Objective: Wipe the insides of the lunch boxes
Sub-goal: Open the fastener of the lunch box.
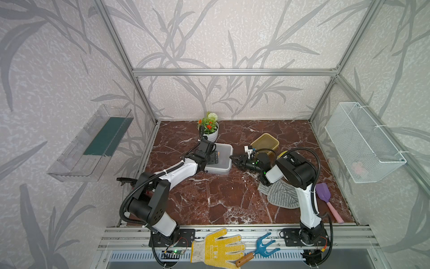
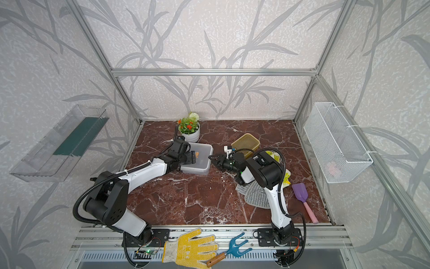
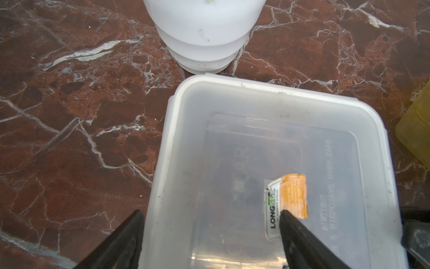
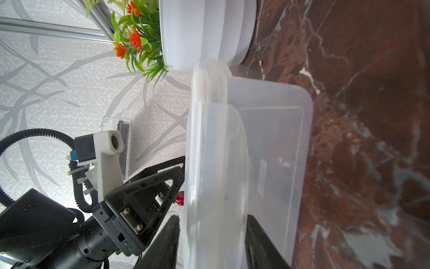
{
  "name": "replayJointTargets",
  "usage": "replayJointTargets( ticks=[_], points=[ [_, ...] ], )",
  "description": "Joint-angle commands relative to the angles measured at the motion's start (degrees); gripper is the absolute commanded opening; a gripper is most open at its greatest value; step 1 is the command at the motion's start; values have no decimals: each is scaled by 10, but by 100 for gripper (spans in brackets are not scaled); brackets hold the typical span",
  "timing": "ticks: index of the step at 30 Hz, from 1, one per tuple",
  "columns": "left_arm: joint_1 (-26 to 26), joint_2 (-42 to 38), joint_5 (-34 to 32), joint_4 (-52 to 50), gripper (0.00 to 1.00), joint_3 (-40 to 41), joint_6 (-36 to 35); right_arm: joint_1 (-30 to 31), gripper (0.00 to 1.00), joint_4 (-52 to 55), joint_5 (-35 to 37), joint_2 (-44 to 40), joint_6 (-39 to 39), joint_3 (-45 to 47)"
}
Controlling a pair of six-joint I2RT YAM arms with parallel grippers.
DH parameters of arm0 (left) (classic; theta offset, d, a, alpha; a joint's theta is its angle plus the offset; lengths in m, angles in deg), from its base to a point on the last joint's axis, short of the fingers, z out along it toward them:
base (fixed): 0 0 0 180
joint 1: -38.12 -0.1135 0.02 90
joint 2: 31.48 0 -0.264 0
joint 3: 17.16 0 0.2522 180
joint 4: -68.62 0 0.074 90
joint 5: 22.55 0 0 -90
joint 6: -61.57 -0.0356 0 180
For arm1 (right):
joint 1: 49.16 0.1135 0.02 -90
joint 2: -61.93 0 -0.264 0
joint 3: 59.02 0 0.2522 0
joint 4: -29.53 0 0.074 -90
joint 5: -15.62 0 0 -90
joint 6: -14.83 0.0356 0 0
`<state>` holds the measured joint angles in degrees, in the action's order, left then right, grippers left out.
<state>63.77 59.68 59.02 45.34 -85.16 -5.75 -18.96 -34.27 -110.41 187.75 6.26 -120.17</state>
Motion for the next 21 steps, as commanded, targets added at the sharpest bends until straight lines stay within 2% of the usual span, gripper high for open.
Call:
replayJointTargets(
  ticks=[1, 5, 10, 14, 21],
  points=[
    [14, 38, 85, -110, 86, 40, -15, 36, 43, -30, -41, -19, 4, -5],
    [15, 35, 87, -107, 86, 47, -16, 30, 39, -30, -37, -19, -2, -11],
    [15, 39, 93, -103, 86, 50, -16, 28, 19, -30, -43, -21, -8, -16],
    [14, 41, 84, -110, 86, 46, -17, 26, 16, -28, -34, -38, -12, 6],
    [17, 63, 60, -133, 86, 29, -20, 25, 4, 90, -26, -94, -72, 13]
  ],
)
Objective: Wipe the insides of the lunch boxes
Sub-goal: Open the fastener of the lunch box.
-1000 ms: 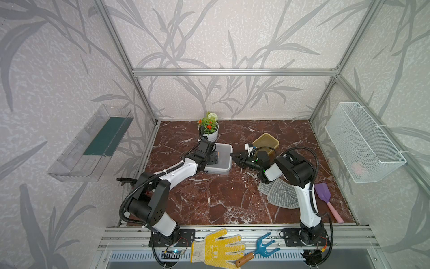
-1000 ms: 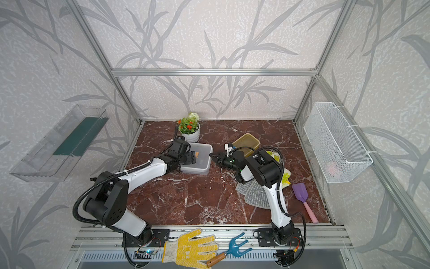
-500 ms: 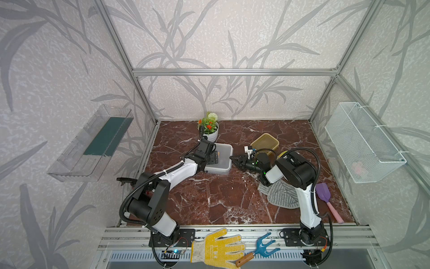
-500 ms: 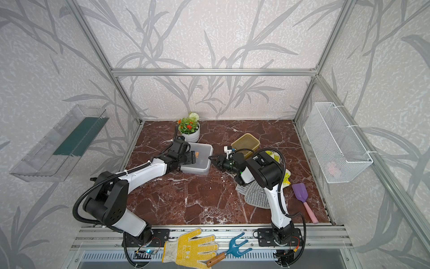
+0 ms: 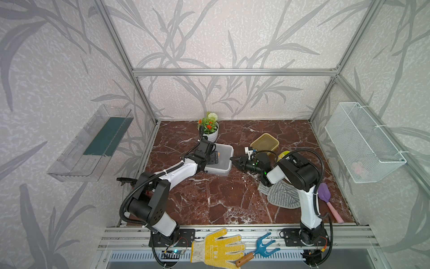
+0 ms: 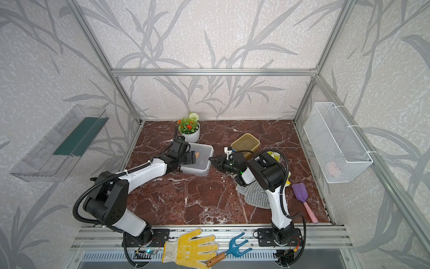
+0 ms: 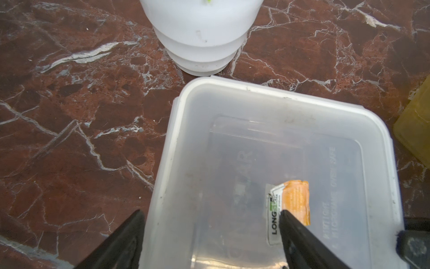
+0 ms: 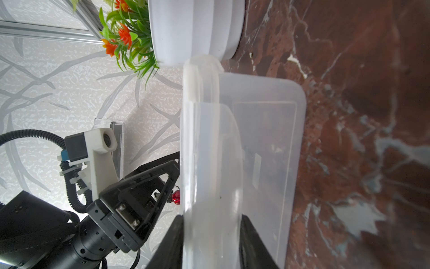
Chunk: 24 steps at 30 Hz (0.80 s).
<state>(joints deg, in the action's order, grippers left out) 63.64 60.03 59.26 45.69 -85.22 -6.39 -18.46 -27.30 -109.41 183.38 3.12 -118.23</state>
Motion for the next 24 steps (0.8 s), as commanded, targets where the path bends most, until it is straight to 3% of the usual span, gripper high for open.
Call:
replayJointTargets(
  ticks=[1, 19, 24],
  points=[
    [19, 65, 53, -140, 86, 27, -13, 20, 4, 45, -35, -61, -53, -10],
    [60, 154, -25, -174, 86, -16, 15, 21, 0, 426, 2, -186, -228, -82],
    [61, 156, -25, -167, 86, -13, 24, 21, 2, 464, 9, -191, -244, -95]
  ],
)
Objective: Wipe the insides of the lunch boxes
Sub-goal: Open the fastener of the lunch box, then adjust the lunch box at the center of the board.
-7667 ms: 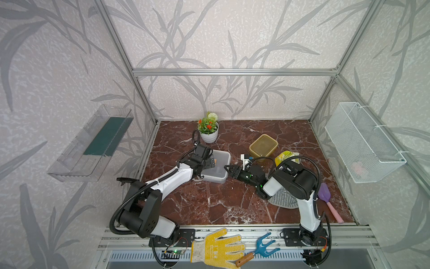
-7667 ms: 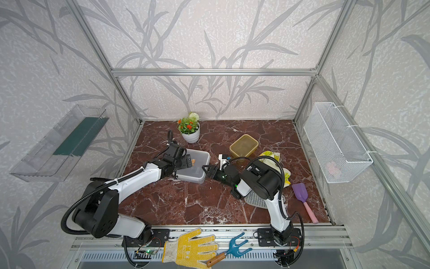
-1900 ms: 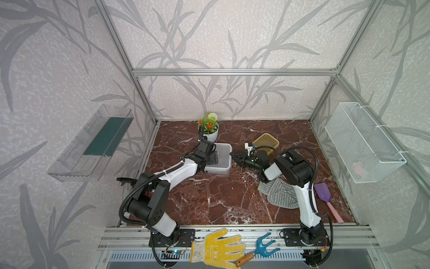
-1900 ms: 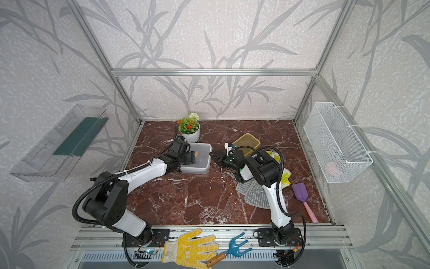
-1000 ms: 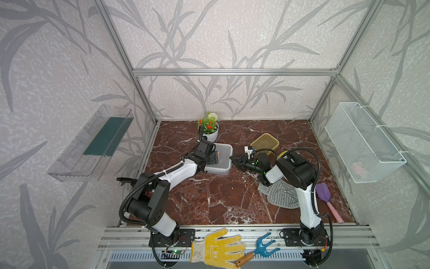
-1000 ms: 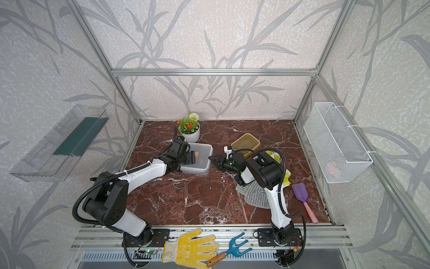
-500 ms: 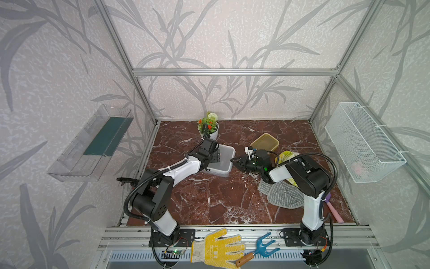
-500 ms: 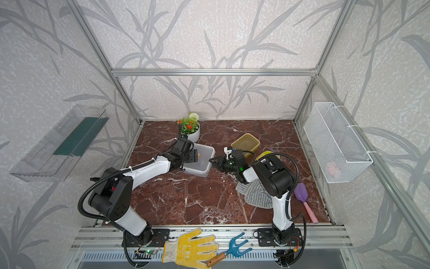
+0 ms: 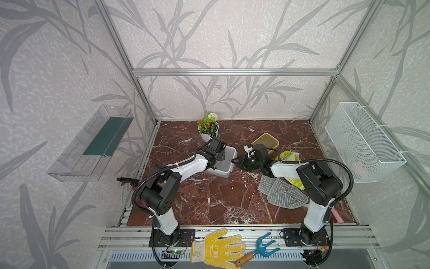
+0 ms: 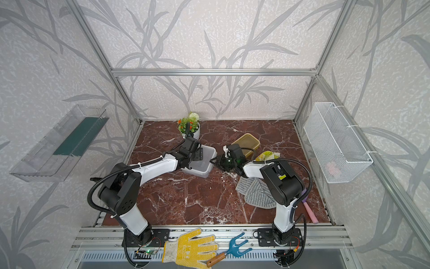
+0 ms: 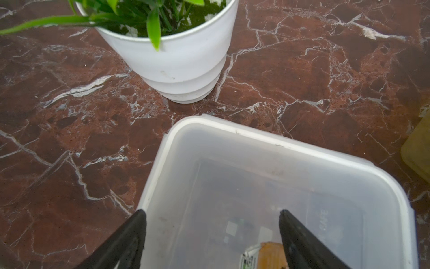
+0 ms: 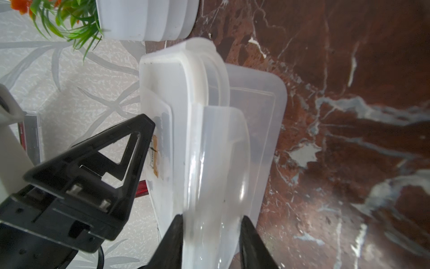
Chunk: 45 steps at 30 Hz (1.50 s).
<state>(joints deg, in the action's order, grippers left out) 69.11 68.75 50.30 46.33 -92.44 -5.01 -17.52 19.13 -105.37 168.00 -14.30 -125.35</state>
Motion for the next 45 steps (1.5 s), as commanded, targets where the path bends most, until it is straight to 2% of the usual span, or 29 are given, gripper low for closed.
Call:
replayJointTargets(
  ticks=[1, 2, 6, 15, 20, 23, 27, 33, 38, 45],
  points=[
    [7, 62, 69, -164, 87, 64, 13, 10, 4, 1, -32, -33, -71, -23],
    [7, 54, 73, -157, 87, 68, 16, 8, 8, -3, -31, -29, -71, -18],
    [5, 12, 81, -151, 88, 68, 28, -8, 39, -20, -23, -41, -83, 2],
    [-4, -112, 48, -206, 93, 15, 43, -19, 71, 28, -29, -107, -154, 3],
    [-44, -170, 20, -208, 99, 41, 50, -11, 72, 89, -8, -125, -189, 16],
    [-108, -186, 88, -181, 99, 72, 48, 3, 72, 139, 34, -145, -223, 22],
    [-157, -182, 200, -112, 99, 108, 51, 39, 70, 207, 97, -152, -284, -8],
    [-162, -121, 309, -57, 98, 96, 48, 55, 67, 284, 155, -114, -328, -69],
    [-159, -112, 379, 6, 94, 119, 72, 58, 66, 357, 199, -108, -379, -118],
    [-118, -120, 411, 60, 92, 152, 117, 64, 66, 428, 240, -91, -432, -205]
  ],
)
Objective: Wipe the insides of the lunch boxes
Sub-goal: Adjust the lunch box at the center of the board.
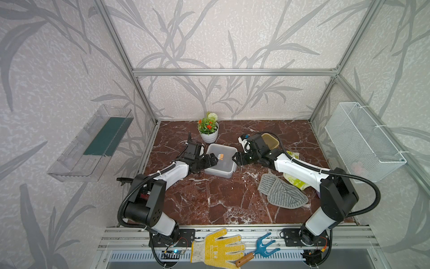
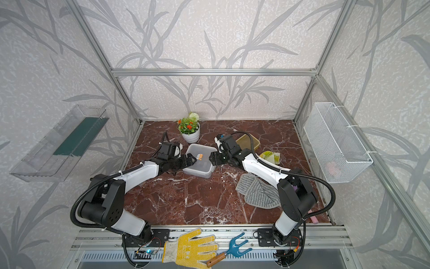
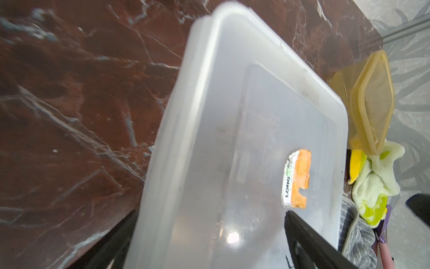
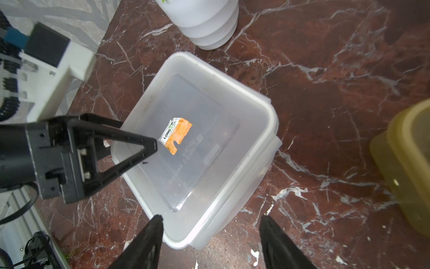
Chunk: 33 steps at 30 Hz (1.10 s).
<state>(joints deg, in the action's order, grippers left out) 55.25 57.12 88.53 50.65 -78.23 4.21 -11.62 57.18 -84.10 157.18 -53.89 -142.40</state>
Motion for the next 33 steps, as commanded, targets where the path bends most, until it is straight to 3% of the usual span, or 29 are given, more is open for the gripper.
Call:
replayJointTargets(
  ticks=[1, 10, 14, 19, 23, 29, 33],
  points=[
    [26, -8, 24, 21, 92, 14, 32, 8, 67, 53, 29, 22, -37, -47],
    [44, -101, 24, 73, 94, 78, 78, 27, 64, 59, 64, 96, -12, -100],
    [6, -128, 31, 89, 97, 105, 96, 37, 64, 49, 68, 109, -6, -109],
    [-45, -92, 63, 79, 98, 90, 83, 47, 65, 63, 85, 136, -8, -129],
    [-30, -31, 132, 115, 92, 60, 77, 46, 67, 70, 118, 136, -15, -127],
    [23, -26, 118, 140, 91, 51, 87, 45, 67, 100, 138, 140, -33, -143],
    [32, -53, 112, 171, 92, 74, 114, 40, 67, 119, 156, 143, -41, -148]
  ],
)
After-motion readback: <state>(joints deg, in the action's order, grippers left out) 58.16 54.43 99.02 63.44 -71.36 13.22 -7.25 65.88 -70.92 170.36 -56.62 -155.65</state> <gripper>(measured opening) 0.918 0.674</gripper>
